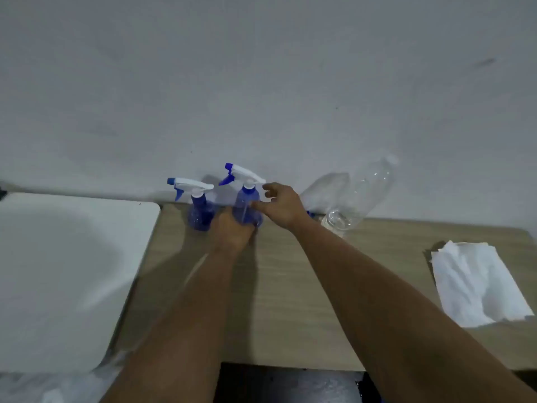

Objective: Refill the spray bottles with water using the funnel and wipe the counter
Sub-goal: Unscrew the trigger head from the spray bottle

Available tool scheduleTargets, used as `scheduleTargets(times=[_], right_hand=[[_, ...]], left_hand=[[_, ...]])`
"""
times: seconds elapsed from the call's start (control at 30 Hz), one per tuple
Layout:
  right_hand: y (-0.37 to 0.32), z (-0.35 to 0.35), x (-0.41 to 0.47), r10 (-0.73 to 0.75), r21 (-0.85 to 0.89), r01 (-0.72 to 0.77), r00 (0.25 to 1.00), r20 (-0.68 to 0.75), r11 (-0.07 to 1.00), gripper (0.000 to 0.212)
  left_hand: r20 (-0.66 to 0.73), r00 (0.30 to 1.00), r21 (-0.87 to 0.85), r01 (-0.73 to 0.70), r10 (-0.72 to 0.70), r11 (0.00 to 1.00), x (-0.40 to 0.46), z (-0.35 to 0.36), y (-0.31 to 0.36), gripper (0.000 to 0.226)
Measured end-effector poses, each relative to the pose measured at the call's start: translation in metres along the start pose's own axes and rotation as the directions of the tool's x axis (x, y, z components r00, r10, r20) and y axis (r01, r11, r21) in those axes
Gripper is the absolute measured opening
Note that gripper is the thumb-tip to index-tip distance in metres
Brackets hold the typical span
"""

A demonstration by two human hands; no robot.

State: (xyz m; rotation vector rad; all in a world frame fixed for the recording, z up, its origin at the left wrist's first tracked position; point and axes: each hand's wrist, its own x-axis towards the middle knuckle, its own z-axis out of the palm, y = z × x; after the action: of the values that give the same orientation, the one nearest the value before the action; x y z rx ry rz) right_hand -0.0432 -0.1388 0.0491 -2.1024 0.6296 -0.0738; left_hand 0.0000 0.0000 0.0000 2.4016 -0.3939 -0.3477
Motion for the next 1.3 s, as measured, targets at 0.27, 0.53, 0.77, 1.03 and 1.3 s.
scheduleTargets(times=[0.27, 0.53, 0.77, 1.03, 1.3], right_hand=[[-0.008, 0.034, 0.018, -0.057, 0.129, 0.070, 0.993, -0.104, 0.989, 0.031], [-0.011, 0.006, -0.041, -0.054, 0.204, 0.086, 0.986, -0.161, 0.975, 0.034], [0.013, -0.044, -0.124, -0.089, 0.265, 0.147, 0.972, -0.219, 0.953, 0.026], [0.079, -0.074, -0.154, -0.017, 0.279, 0.083, 0.972, -0.234, 0.957, 0.022], [0.134, -0.073, -0.157, 0.051, 0.341, 0.021, 0.978, -0.201, 0.940, 0.027]], left_hand=[[-0.154, 0.981, -0.106, -0.136, 0.119, 0.985, 0.036, 0.009, -0.008, 0.015], [-0.033, 0.995, -0.223, -0.101, 0.096, 0.970, -0.029, -0.018, 0.024, 0.033], [0.075, 0.987, -0.301, -0.117, 0.146, 0.946, -0.106, -0.010, 0.067, 0.019], [0.100, 0.987, -0.266, -0.093, 0.123, 0.959, -0.144, 0.051, 0.092, 0.026], [0.093, 0.994, -0.244, -0.039, 0.063, 0.969, -0.158, 0.107, 0.089, 0.032]])
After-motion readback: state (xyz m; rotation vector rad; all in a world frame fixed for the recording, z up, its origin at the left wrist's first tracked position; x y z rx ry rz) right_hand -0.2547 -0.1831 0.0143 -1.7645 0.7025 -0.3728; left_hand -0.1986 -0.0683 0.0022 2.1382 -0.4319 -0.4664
